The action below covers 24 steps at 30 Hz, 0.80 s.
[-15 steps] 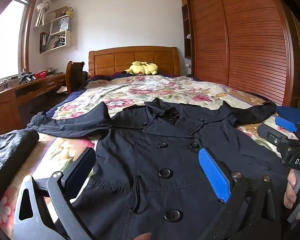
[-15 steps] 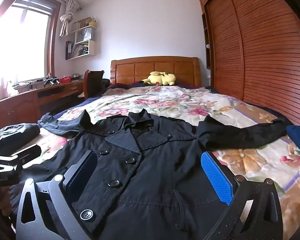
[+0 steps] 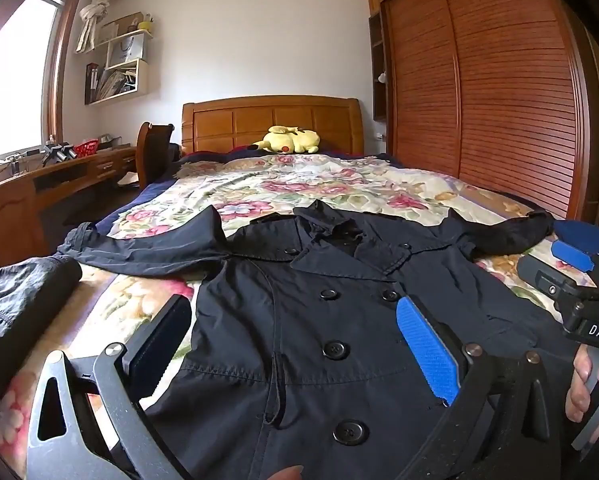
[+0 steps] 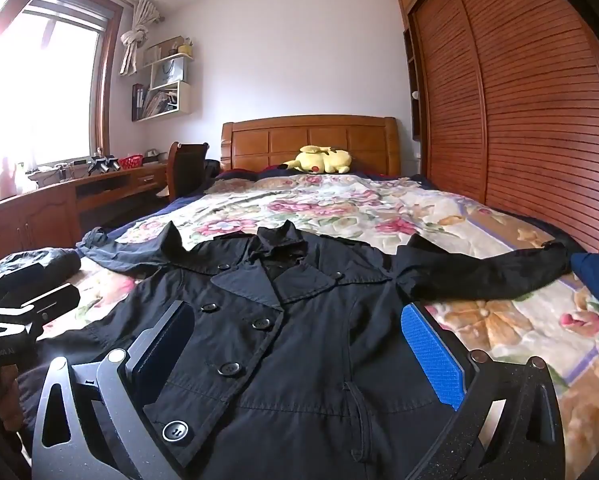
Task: Fold large clothes
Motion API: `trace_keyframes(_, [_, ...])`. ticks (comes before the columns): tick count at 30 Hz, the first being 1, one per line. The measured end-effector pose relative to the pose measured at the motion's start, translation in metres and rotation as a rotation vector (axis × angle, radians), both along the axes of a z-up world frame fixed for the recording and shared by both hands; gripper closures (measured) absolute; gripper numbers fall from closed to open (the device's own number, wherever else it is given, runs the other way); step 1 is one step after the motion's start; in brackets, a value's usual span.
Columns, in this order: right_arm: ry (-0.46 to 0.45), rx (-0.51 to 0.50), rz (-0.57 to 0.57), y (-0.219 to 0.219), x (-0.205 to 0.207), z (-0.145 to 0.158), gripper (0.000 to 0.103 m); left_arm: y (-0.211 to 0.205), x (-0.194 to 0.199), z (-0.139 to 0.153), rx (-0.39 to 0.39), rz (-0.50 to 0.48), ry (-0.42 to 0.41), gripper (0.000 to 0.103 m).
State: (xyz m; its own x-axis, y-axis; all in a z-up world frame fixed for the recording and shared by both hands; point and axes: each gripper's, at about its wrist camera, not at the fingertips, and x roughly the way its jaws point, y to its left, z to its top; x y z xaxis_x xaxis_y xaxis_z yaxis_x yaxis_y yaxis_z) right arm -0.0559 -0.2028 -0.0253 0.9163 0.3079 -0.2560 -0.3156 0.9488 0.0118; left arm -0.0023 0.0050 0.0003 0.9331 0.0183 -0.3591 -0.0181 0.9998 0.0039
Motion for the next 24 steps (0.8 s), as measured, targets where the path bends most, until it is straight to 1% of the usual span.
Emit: trace_keyframes(24, [-0.007, -0.001, -0.003, 0.0029, -0.0007, 0.0005, 0.0, 0.0014, -0.0004, 0.0035, -0.002, 0.002, -0.002, 0.0])
